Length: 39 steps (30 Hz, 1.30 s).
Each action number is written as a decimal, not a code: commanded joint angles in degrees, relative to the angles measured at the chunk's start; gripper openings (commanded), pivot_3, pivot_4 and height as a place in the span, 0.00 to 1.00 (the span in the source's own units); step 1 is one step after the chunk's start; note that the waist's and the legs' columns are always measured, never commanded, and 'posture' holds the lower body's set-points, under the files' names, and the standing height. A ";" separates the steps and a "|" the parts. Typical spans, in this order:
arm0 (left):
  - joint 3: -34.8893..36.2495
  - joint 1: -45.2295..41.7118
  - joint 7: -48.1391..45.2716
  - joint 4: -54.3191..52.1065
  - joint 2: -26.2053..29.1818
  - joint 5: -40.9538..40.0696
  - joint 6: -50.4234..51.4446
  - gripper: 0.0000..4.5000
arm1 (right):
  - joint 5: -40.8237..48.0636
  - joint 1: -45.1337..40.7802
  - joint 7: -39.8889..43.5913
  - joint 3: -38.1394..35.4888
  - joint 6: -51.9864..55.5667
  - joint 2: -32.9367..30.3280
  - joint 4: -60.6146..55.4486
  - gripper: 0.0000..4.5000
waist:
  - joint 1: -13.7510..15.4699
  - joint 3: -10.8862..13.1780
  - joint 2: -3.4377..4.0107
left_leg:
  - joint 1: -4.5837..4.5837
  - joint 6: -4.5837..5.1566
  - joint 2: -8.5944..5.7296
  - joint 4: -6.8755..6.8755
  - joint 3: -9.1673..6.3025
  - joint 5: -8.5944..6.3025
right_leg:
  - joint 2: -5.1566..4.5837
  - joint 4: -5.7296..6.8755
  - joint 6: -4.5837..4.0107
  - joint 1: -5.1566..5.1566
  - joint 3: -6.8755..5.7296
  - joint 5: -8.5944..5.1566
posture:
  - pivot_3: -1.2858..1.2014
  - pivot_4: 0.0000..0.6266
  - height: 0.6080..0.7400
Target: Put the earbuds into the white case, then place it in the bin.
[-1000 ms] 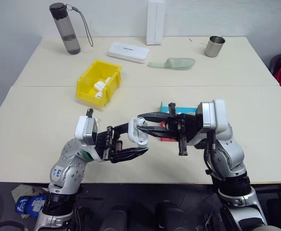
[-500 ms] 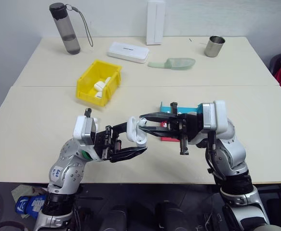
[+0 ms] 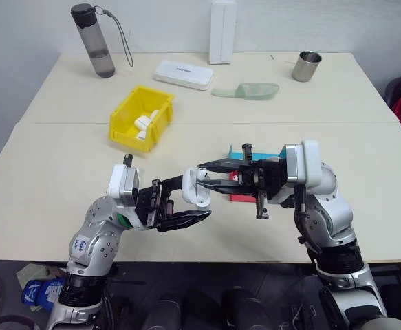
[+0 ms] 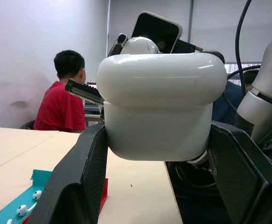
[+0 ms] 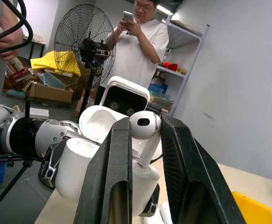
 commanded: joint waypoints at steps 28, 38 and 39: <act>-0.69 -2.24 -0.54 -2.29 -3.53 1.71 -4.60 0.61 | 3.75 2.89 5.65 -0.98 5.44 -5.41 1.47 0.88 | 0.07 0.00 0.00 | -0.01 0.00 0.00 0.00 0.00 0.00 | 0.00 -0.03 0.00 0.01 0.00 0.00 | 0.52 0.24 1.00; 4.39 6.18 -0.76 -3.22 1.66 1.75 -5.58 0.61 | 7.25 13.00 6.04 -20.16 8.76 -22.36 2.06 0.99 | 0.40 0.02 -0.04 | -0.03 0.02 0.00 -0.04 -0.05 -0.01 | -0.02 -0.11 0.00 0.06 -0.02 0.00 | 0.52 0.24 1.00; 4.91 6.97 -0.57 -3.41 2.11 1.62 -5.74 0.61 | 6.00 15.35 7.13 -22.16 7.12 -24.06 3.81 0.99 | 0.42 0.04 -0.06 | -0.03 0.02 0.00 -0.05 -0.05 -0.01 | -0.02 -0.12 0.00 0.07 -0.02 0.00 | 0.52 0.24 1.00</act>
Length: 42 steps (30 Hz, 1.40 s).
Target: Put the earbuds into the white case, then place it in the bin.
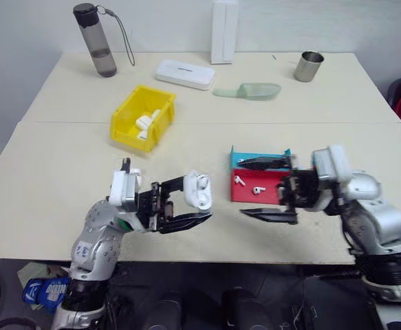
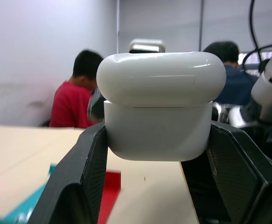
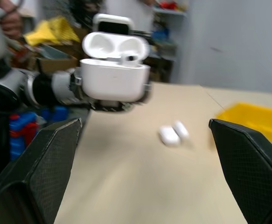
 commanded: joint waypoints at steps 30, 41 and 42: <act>0.42 5.24 -1.35 -1.34 0.73 -0.27 -6.41 0.61 | -42.26 -44.94 -0.52 28.85 12.73 -5.27 43.18 0.99 | 0.37 -0.01 0.18 | -0.11 0.07 -0.02 -0.03 0.19 -0.01 | -0.11 -0.09 -0.02 -0.17 0.00 0.02 | 0.52 0.24 1.00; -0.91 6.54 0.40 -2.74 0.29 0.19 -7.26 0.61 | -55.03 -54.08 -1.82 34.81 -6.35 2.80 67.49 0.99 | -0.68 0.00 0.17 | -0.13 0.06 -0.03 -0.01 0.22 -0.01 | -0.13 0.03 -0.01 -0.27 -0.07 0.03 | 0.52 0.24 1.00; -1.02 6.66 0.57 -2.91 0.31 0.21 -7.29 0.61 | -55.73 -54.41 -2.33 34.74 -7.33 3.25 68.80 0.99 | -0.84 0.00 0.17 | -0.12 0.05 -0.03 -0.01 0.22 -0.01 | -0.13 0.04 -0.01 -0.27 -0.07 0.03 | 0.52 0.24 1.00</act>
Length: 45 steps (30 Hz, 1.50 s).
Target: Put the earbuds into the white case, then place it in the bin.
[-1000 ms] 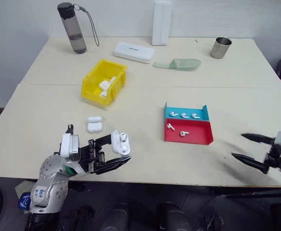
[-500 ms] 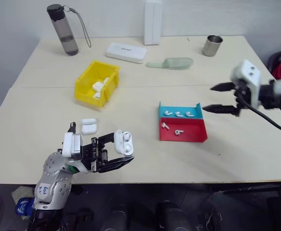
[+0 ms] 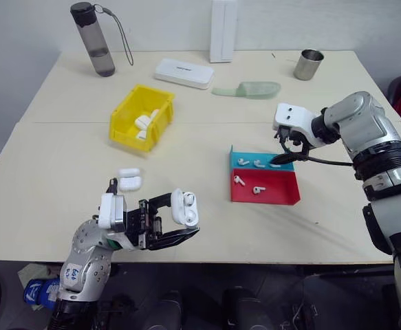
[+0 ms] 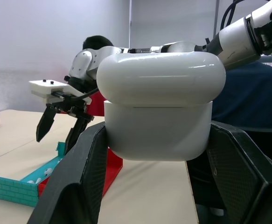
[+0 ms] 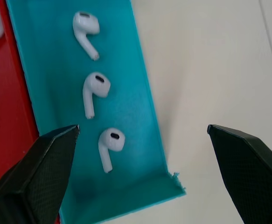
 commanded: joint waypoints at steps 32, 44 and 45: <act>0.02 -0.54 5.42 -5.39 1.47 -0.88 1.80 0.61 | -10.78 -6.08 3.05 -0.79 -10.37 6.45 12.89 0.14 | -1.24 0.00 0.01 | 0.02 -0.04 0.00 0.04 0.01 0.02 | 0.01 0.14 0.00 -0.03 0.02 0.00 | 0.52 0.24 1.00; 0.52 0.81 4.80 -5.02 1.51 -0.69 0.84 0.61 | -9.10 -7.92 2.05 -3.99 -6.20 7.73 13.30 0.49 | -1.25 0.00 0.01 | 0.03 -0.04 0.00 0.04 0.01 0.02 | 0.01 0.16 0.00 -0.05 0.02 0.00 | 0.52 0.24 1.00; 0.58 1.05 4.53 -4.81 1.48 -0.63 0.59 0.61 | -9.33 -7.92 1.01 -3.96 -6.27 8.07 13.66 0.49 | -1.26 -0.01 0.01 | 0.03 -0.04 0.00 0.04 0.01 0.02 | 0.01 0.16 0.00 -0.05 0.02 0.00 | 0.52 0.24 1.00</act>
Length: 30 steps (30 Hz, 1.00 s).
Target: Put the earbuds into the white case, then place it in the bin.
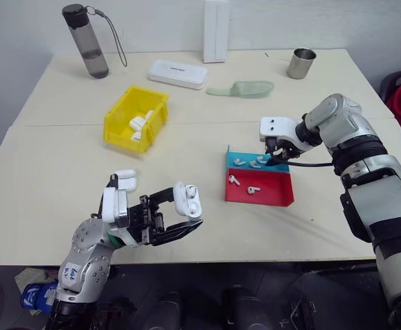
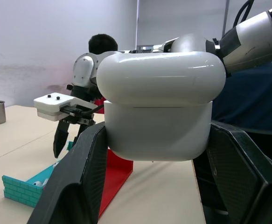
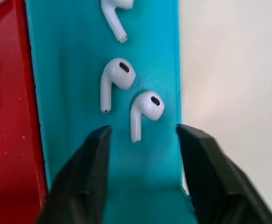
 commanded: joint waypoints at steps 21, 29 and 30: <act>1.69 2.13 -2.08 -0.42 0.61 -0.29 -3.57 0.61 | -1.12 -1.99 -5.92 -0.63 0.14 3.53 5.03 0.49 | -0.15 0.00 0.01 | 0.01 -0.02 0.00 0.02 0.01 0.01 | 0.00 0.07 0.00 -0.01 0.01 0.00 | 0.52 0.24 1.00; 1.77 2.09 -2.06 -0.33 0.63 -0.27 -3.72 0.61 | -1.14 -1.69 -4.81 -0.66 0.51 3.31 5.11 0.14 | -0.15 -0.01 0.01 | 0.02 -0.02 0.00 0.03 0.00 0.01 | 0.00 0.09 0.00 -0.01 0.01 0.00 | 0.52 0.24 1.00; 1.79 2.05 -2.04 -0.29 0.62 -0.24 -3.77 0.61 | -1.09 -1.67 -4.69 -0.71 0.57 3.23 5.10 0.14 | -0.15 -0.01 0.01 | 0.02 -0.02 0.00 0.03 0.01 0.01 | 0.00 0.10 0.00 -0.01 0.01 0.00 | 0.52 0.24 1.00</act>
